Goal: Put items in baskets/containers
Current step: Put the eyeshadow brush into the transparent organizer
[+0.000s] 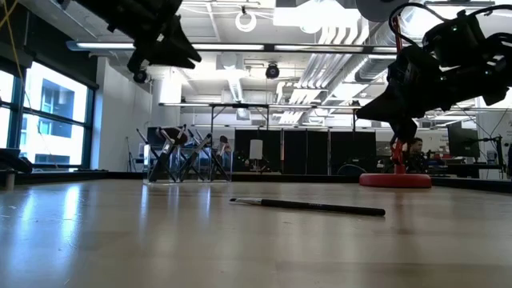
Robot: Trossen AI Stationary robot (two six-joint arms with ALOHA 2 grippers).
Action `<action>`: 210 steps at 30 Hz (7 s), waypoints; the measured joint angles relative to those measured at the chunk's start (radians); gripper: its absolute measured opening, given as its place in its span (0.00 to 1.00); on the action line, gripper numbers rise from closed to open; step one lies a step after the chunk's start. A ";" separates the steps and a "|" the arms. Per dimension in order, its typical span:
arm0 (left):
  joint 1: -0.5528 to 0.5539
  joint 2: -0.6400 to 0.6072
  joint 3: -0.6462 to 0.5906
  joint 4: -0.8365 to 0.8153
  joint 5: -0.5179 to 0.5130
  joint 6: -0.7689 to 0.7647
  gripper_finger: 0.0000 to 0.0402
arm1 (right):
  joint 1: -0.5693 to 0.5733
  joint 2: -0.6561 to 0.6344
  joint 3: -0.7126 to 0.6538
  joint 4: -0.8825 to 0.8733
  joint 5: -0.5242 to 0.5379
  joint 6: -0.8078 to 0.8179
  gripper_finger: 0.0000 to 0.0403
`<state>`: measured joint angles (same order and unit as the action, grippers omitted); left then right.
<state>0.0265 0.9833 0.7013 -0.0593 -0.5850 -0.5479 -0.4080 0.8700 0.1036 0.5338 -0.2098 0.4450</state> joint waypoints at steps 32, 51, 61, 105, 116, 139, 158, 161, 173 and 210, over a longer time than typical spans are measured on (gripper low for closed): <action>-0.352 0.020 -0.100 -0.288 0.185 -0.063 0.00 | 0.703 0.835 1.243 -1.381 0.448 0.279 0.00; -0.402 0.020 -0.100 -0.288 0.221 -0.087 0.00 | 0.795 1.225 1.696 -1.710 0.339 0.436 0.04; -0.402 0.020 -0.100 -0.288 0.226 -0.097 0.00 | 0.796 1.225 1.616 -1.704 0.349 0.475 0.19; -0.401 0.021 -0.101 -0.288 0.287 -0.156 0.00 | 0.867 1.225 1.614 -1.502 0.455 0.588 0.35; -0.401 0.021 -0.101 -0.288 0.285 -0.156 0.00 | 0.876 1.225 1.614 -1.501 0.550 0.472 0.42; -0.401 0.021 -0.101 -0.280 0.216 -0.156 0.00 | 0.873 1.209 1.277 -1.205 0.437 0.493 0.32; -0.400 0.021 -0.101 -0.220 0.174 -0.129 0.00 | 0.874 1.169 1.137 -1.028 0.433 0.225 0.03; -0.400 0.021 -0.101 -0.220 0.168 -0.094 0.00 | 0.868 1.161 1.136 -1.029 0.464 0.161 0.03; -0.400 0.047 -0.101 -0.220 0.117 0.042 0.13 | 0.803 1.159 1.136 -1.009 0.435 0.177 0.01; -0.267 0.687 -0.090 0.332 0.526 0.423 0.28 | 0.753 1.162 1.136 -0.865 0.454 0.184 0.02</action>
<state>-0.2401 1.6700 0.6113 0.2723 -0.0592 -0.1253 0.3450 2.0323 1.2400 -0.3309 0.2443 0.6295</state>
